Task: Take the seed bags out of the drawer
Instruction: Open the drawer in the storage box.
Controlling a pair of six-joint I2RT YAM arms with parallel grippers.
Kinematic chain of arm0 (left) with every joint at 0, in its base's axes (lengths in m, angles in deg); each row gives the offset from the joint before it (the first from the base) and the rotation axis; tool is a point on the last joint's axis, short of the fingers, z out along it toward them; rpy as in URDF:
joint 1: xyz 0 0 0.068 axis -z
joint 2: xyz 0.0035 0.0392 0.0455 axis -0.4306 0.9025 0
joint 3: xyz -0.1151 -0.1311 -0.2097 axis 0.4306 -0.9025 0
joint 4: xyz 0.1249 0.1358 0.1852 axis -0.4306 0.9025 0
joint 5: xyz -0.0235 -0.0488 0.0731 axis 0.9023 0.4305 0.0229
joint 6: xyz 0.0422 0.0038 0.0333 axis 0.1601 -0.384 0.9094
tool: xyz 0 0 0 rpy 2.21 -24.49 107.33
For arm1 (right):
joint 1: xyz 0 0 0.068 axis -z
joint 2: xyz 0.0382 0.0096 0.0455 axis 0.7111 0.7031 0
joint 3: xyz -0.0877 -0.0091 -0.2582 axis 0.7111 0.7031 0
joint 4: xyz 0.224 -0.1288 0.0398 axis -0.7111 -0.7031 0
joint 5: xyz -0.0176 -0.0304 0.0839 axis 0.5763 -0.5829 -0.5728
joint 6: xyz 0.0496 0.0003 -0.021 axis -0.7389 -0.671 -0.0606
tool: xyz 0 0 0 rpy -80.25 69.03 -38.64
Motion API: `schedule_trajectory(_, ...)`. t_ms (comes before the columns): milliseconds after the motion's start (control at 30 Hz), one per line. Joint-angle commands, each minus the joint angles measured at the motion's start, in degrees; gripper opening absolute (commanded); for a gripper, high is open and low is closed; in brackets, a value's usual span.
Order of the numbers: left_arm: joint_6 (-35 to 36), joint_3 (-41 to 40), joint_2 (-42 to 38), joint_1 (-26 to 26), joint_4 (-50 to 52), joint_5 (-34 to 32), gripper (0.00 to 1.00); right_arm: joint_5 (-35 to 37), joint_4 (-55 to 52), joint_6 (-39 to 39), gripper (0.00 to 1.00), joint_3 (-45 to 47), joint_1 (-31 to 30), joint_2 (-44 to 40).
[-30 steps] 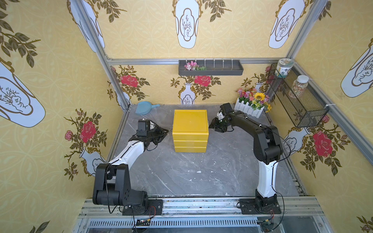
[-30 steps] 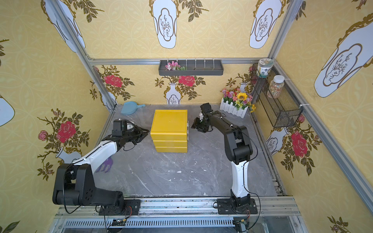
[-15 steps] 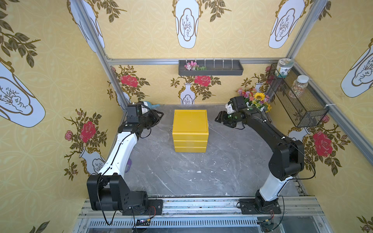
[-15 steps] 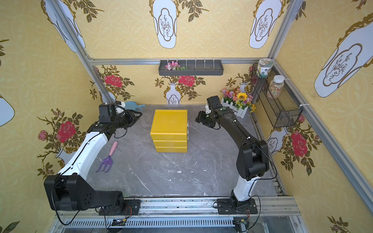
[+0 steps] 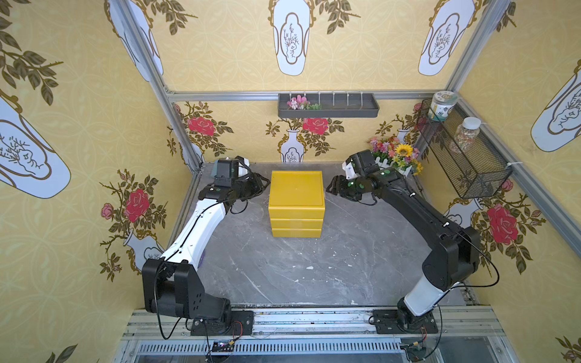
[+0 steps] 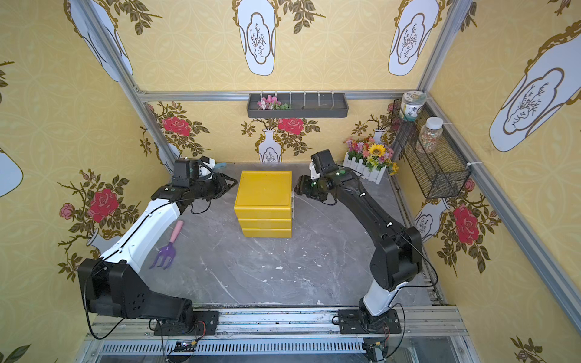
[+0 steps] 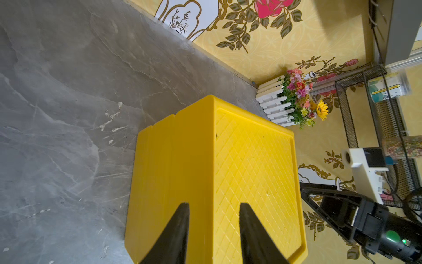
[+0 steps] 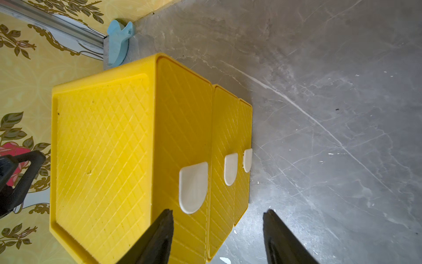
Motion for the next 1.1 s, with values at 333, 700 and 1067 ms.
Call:
schedule_trajectory(333, 0.6, -0.5, 0.3, 2.2, -0.8, 0.0, 0.41, -1.3, -0.1, 0.8, 0.63, -3.8, -0.7, 3.4)
schedule_trajectory(700, 0.7, -3.3, 1.7, 3.3, 1.1, -4.5, 0.38, -1.7, 0.3, 1.1, 0.6, -2.9, -0.9, 3.9)
schedule_trajectory(1067, 0.0, -6.3, 1.8, 3.6, 1.4, -6.4, 0.34, -0.1, -0.2, 1.7, 0.51, -2.6, -1.0, 4.3)
